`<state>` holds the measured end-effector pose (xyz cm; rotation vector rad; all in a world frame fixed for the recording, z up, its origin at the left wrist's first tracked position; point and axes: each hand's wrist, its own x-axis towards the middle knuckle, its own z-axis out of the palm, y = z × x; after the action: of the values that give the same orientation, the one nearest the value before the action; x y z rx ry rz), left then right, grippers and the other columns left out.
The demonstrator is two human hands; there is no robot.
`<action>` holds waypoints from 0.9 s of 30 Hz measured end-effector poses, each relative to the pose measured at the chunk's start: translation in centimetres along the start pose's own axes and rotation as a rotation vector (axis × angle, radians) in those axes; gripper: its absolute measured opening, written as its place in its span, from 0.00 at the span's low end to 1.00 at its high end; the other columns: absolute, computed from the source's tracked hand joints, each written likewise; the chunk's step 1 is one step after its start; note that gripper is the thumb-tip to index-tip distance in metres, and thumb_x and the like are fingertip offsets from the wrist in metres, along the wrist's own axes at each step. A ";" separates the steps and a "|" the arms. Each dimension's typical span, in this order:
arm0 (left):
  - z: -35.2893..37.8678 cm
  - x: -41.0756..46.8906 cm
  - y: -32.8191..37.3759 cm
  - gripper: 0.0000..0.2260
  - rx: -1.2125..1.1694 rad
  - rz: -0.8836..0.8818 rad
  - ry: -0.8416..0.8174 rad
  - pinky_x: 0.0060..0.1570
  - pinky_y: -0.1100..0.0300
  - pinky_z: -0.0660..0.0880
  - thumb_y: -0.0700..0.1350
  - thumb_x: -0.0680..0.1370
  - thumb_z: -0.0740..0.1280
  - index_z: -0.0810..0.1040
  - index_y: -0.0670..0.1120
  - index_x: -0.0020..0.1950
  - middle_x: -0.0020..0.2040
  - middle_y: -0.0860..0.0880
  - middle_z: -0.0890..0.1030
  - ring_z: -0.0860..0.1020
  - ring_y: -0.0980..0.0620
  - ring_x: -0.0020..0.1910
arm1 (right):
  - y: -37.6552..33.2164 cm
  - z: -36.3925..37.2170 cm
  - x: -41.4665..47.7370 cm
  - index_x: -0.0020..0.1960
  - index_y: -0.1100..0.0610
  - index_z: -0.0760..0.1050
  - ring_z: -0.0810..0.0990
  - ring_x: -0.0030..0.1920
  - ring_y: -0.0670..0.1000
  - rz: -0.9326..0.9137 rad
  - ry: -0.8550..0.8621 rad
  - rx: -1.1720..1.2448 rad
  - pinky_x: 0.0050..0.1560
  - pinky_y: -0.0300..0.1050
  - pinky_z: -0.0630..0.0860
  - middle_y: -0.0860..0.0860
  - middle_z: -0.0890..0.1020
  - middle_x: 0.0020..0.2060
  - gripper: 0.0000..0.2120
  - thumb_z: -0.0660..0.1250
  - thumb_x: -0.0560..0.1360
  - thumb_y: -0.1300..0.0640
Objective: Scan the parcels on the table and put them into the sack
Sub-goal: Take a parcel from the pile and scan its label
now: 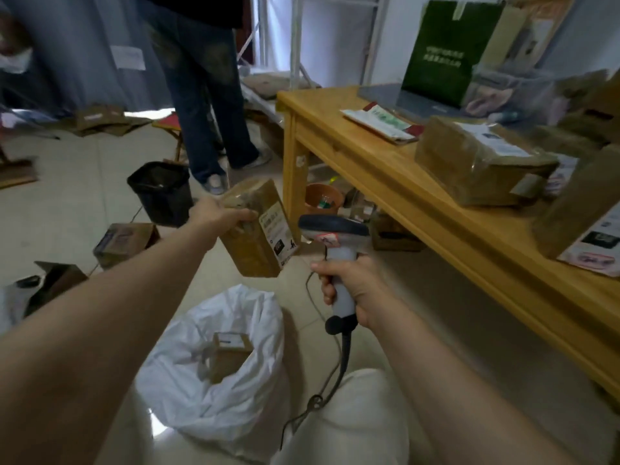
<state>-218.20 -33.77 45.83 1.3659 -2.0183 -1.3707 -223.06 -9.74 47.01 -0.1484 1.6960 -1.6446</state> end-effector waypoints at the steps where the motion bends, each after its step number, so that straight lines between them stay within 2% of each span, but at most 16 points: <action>1: 0.1 0.3 -2.2 0.28 0.024 -0.041 0.022 0.48 0.53 0.75 0.51 0.68 0.78 0.71 0.41 0.59 0.55 0.44 0.75 0.76 0.44 0.55 | 1.1 0.5 0.8 0.37 0.61 0.73 0.69 0.20 0.48 0.038 0.000 0.017 0.23 0.39 0.68 0.53 0.74 0.24 0.09 0.72 0.70 0.68; 5: 0.6 1.8 -10.7 0.25 0.090 -0.177 0.065 0.48 0.53 0.75 0.51 0.68 0.78 0.70 0.43 0.57 0.54 0.43 0.74 0.75 0.44 0.51 | 5.3 2.3 3.7 0.37 0.60 0.74 0.69 0.21 0.49 0.180 -0.001 0.053 0.26 0.40 0.69 0.53 0.74 0.23 0.09 0.71 0.71 0.68; 8: 0.9 2.9 -16.8 0.34 0.157 -0.267 0.093 0.51 0.49 0.79 0.55 0.63 0.79 0.68 0.46 0.61 0.60 0.42 0.74 0.78 0.41 0.51 | 8.0 3.5 5.8 0.37 0.61 0.74 0.69 0.20 0.49 0.263 0.000 0.047 0.26 0.40 0.69 0.53 0.74 0.23 0.07 0.70 0.71 0.68; 11: 1.9 4.4 -21.3 0.35 0.207 -0.276 0.124 0.56 0.44 0.77 0.57 0.63 0.78 0.66 0.51 0.65 0.62 0.40 0.71 0.75 0.38 0.55 | 10.0 4.7 8.3 0.37 0.62 0.74 0.70 0.21 0.49 0.347 0.005 0.029 0.27 0.41 0.69 0.54 0.74 0.23 0.07 0.71 0.71 0.67; 13: 2.8 5.3 -22.7 0.31 0.204 -0.251 0.141 0.59 0.46 0.75 0.54 0.66 0.77 0.68 0.54 0.65 0.62 0.40 0.70 0.72 0.41 0.54 | 11.2 5.5 10.1 0.37 0.62 0.74 0.69 0.22 0.50 0.396 0.015 0.032 0.28 0.42 0.69 0.54 0.74 0.24 0.07 0.71 0.70 0.68; 16: 4.7 7.1 -24.4 0.30 0.167 -0.230 0.144 0.63 0.51 0.72 0.48 0.69 0.76 0.70 0.53 0.68 0.64 0.41 0.65 0.67 0.46 0.51 | 13.0 6.1 12.6 0.36 0.62 0.74 0.69 0.21 0.49 0.461 0.041 0.022 0.27 0.41 0.69 0.54 0.74 0.23 0.07 0.71 0.70 0.67; 18: 6.5 8.4 -25.5 0.32 0.159 -0.178 0.137 0.64 0.54 0.70 0.45 0.70 0.77 0.68 0.47 0.71 0.66 0.41 0.62 0.69 0.44 0.53 | 14.1 6.1 14.1 0.37 0.62 0.74 0.70 0.21 0.49 0.503 0.046 0.019 0.26 0.41 0.69 0.53 0.75 0.23 0.07 0.71 0.71 0.67; 20: 8.3 9.8 -27.0 0.34 0.178 -0.130 0.110 0.59 0.65 0.69 0.44 0.70 0.76 0.66 0.43 0.72 0.66 0.44 0.63 0.70 0.46 0.57 | 15.2 5.8 15.4 0.37 0.62 0.75 0.70 0.21 0.48 0.536 0.044 0.021 0.26 0.41 0.70 0.53 0.75 0.24 0.06 0.71 0.71 0.67; 21: 9.2 10.6 -27.8 0.33 0.192 -0.114 0.090 0.52 0.74 0.66 0.44 0.71 0.76 0.66 0.43 0.72 0.63 0.48 0.63 0.69 0.51 0.55 | 15.7 5.6 16.1 0.37 0.62 0.75 0.70 0.21 0.48 0.548 0.045 0.026 0.26 0.41 0.69 0.53 0.75 0.24 0.06 0.71 0.71 0.67; 22: 10.0 11.1 -28.5 0.32 0.215 -0.093 0.056 0.46 0.80 0.64 0.44 0.71 0.75 0.66 0.44 0.72 0.61 0.52 0.62 0.67 0.56 0.52 | 16.3 5.4 16.7 0.37 0.62 0.75 0.70 0.21 0.49 0.562 0.051 0.034 0.26 0.40 0.69 0.53 0.75 0.24 0.06 0.71 0.71 0.67; 23: 10.8 11.2 -29.5 0.31 0.272 -0.061 0.004 0.45 0.79 0.64 0.44 0.72 0.75 0.67 0.46 0.72 0.61 0.52 0.62 0.65 0.58 0.51 | 16.8 5.2 17.2 0.37 0.62 0.75 0.70 0.21 0.49 0.576 0.058 0.043 0.26 0.40 0.69 0.53 0.74 0.24 0.06 0.71 0.71 0.67; 24: 11.5 11.0 -30.5 0.32 0.367 -0.020 -0.077 0.49 0.75 0.66 0.45 0.72 0.75 0.67 0.47 0.73 0.63 0.50 0.62 0.66 0.56 0.54 | 17.3 4.9 17.7 0.37 0.62 0.74 0.70 0.21 0.49 0.586 0.065 0.049 0.26 0.40 0.69 0.53 0.74 0.24 0.06 0.71 0.71 0.67; 27: 13.6 10.0 -34.1 0.30 0.629 -0.013 -0.275 0.62 0.54 0.70 0.46 0.72 0.74 0.69 0.52 0.72 0.66 0.43 0.64 0.69 0.41 0.61 | 18.4 4.1 18.7 0.37 0.60 0.74 0.70 0.22 0.49 0.619 0.068 0.051 0.28 0.41 0.68 0.53 0.74 0.25 0.07 0.71 0.70 0.67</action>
<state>-214.91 -37.58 8.15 1.4809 -2.7886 -1.0024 -226.42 -20.50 23.03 0.4235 1.5377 -1.2290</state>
